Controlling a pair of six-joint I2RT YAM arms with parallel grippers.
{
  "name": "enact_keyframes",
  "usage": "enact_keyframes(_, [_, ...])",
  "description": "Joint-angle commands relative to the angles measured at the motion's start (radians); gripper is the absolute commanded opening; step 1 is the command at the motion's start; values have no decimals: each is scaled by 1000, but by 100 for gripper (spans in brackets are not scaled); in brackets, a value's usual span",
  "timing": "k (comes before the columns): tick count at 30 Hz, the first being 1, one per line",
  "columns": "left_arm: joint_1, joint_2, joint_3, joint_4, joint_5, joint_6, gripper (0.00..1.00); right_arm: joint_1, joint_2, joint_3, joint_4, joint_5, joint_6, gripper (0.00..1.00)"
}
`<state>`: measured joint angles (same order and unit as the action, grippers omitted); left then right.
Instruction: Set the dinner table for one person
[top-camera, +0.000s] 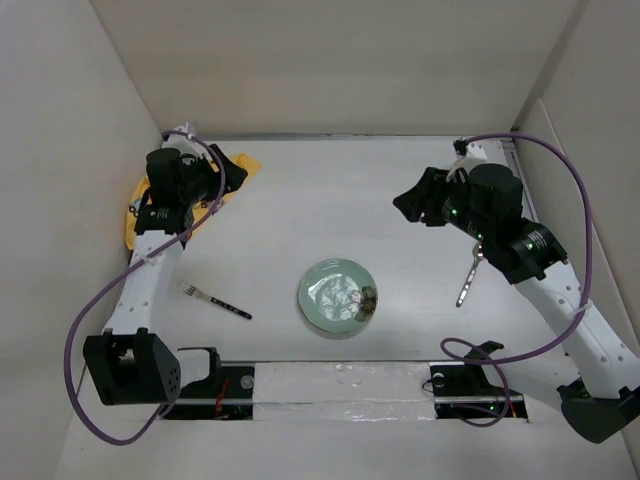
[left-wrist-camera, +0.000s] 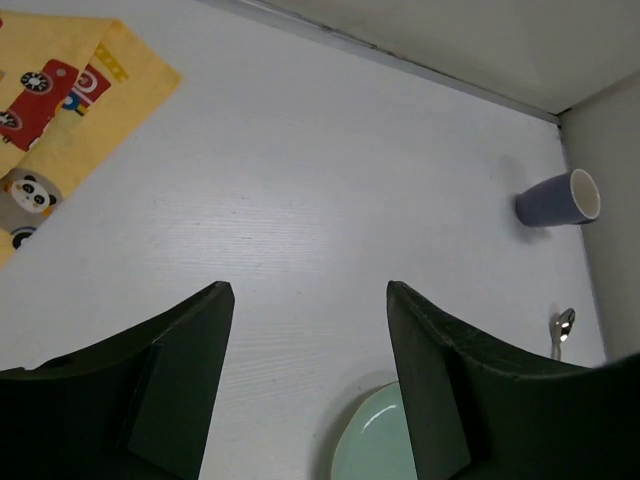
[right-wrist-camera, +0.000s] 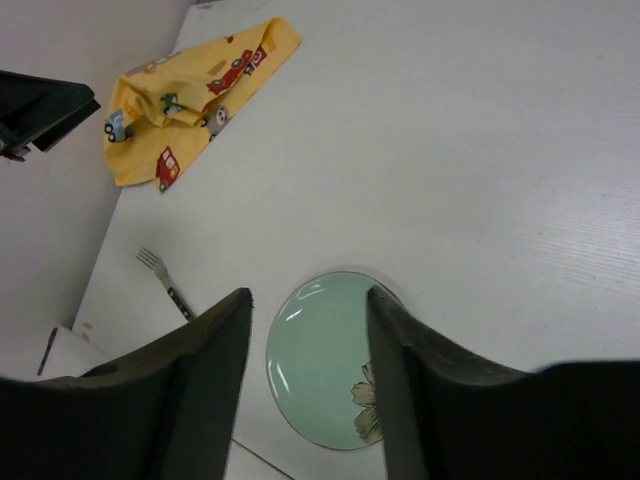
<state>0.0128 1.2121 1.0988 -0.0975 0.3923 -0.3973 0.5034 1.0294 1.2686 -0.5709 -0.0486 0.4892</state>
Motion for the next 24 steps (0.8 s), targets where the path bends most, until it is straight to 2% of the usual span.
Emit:
enact_keyframes(1, [3,24,77,-25,-72,20,59,-14,-14,0,52,3,-12,51])
enact_keyframes(2, [3,55,96,-33,-113,21,59,-14,-14,-2,58,1,-14,28])
enact_keyframes(4, [3,92,157,-54,-160,20,52,-37,-11,-2,59,-13,-14,5])
enact_keyframes(5, [3,137,177,-60,-202,18,42,-37,-6,-5,59,-22,-15,0])
enact_keyframes(7, [3,190,251,-76,-254,25,24,-46,-5,-12,62,-28,-14,0])
enact_keyframes(8, [3,252,281,-88,-300,31,1,-46,-6,-15,62,-36,-12,0])
enact_keyframes(9, [3,285,317,-131,-335,37,0,-46,-8,-20,63,-40,-12,0])
enact_keyframes(10, [3,323,388,-151,-369,41,0,-46,-11,-23,63,-42,-12,0])
enact_keyframes(11, [3,428,492,-203,-476,54,0,-46,-18,-28,65,-39,-17,0])
enact_keyframes(12, [3,429,493,-203,-477,54,0,-46,-19,-28,65,-39,-17,0])
enact_keyframes(13, [3,505,533,-226,-533,57,2,-46,-22,-32,69,-31,-17,0])
enact_keyframes(14, [3,548,571,-281,-558,55,16,-46,-25,-37,71,-31,-14,0])
enact_keyframes(15, [3,582,632,-304,-581,55,18,-46,-25,-43,72,-34,-12,0])
enact_keyframes(16, [3,652,660,-335,-589,57,26,-55,-23,-46,72,-45,-11,0])
enact_keyframes(19, [3,771,745,-381,-596,54,40,-55,-17,-63,68,-60,-5,0])
enact_keyframes(21, [12,825,792,-393,-598,51,47,-55,-12,-66,68,-68,0,6])
enact_keyframes(22, [12,877,808,-410,-605,48,50,-55,-9,-74,72,-73,0,15])
enact_keyframes(24, [12,912,835,-433,-627,31,51,-55,-3,-69,68,-79,0,23])
